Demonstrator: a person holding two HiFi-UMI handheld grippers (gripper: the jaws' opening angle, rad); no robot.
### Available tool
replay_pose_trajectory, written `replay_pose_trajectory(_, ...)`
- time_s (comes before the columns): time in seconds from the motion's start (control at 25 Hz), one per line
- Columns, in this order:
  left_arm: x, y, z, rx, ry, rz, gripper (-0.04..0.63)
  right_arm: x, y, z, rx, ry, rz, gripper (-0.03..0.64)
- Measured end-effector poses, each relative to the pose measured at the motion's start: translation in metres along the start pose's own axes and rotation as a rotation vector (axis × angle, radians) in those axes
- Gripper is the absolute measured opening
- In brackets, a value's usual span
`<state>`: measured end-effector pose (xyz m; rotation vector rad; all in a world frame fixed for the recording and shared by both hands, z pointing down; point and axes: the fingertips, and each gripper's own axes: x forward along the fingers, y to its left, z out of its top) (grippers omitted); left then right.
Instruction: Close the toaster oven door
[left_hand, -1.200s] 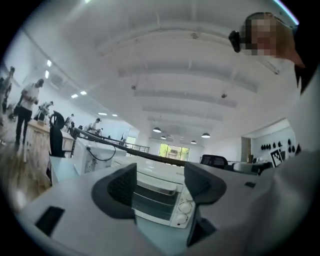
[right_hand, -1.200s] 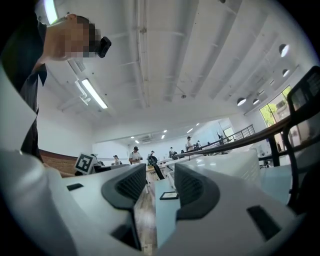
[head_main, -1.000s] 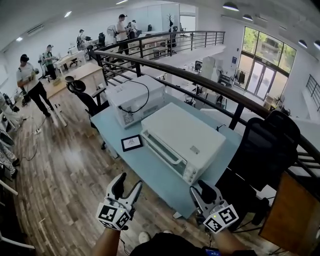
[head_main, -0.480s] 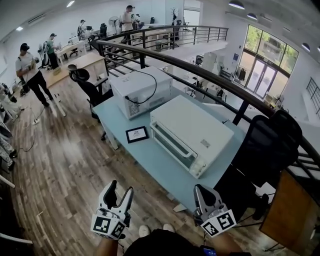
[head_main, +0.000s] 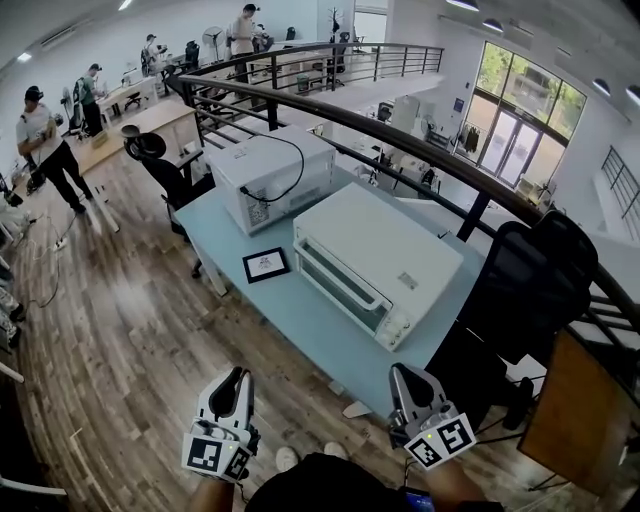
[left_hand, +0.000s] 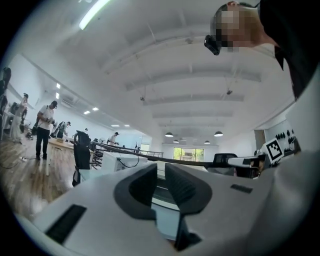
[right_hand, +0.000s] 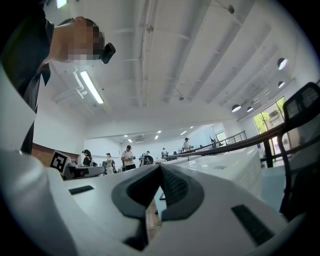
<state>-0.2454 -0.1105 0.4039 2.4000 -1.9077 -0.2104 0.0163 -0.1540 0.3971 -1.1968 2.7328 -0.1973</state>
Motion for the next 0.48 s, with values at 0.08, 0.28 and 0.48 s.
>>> replay_pose_trajectory(0.08,0.0022,-0.0019,-0.0018,-0.002,0.003,-0.014,0.049,0.0004,-0.0004,-0.0004,-0.003,0.001,-0.004,-0.003)
replay_pose_trajectory(0.28,0.0065,-0.0083,-0.001,-0.01,0.003,-0.067,0.048,0.0013,0.0002,-0.0014,-0.006,0.003,-0.016,-0.003)
replay_pose_trajectory(0.48,0.0107,-0.0082,0.0027,-0.017,-0.016,-0.077,0.048,0.007,0.0013,-0.001,-0.009,0.003,-0.004,-0.003)
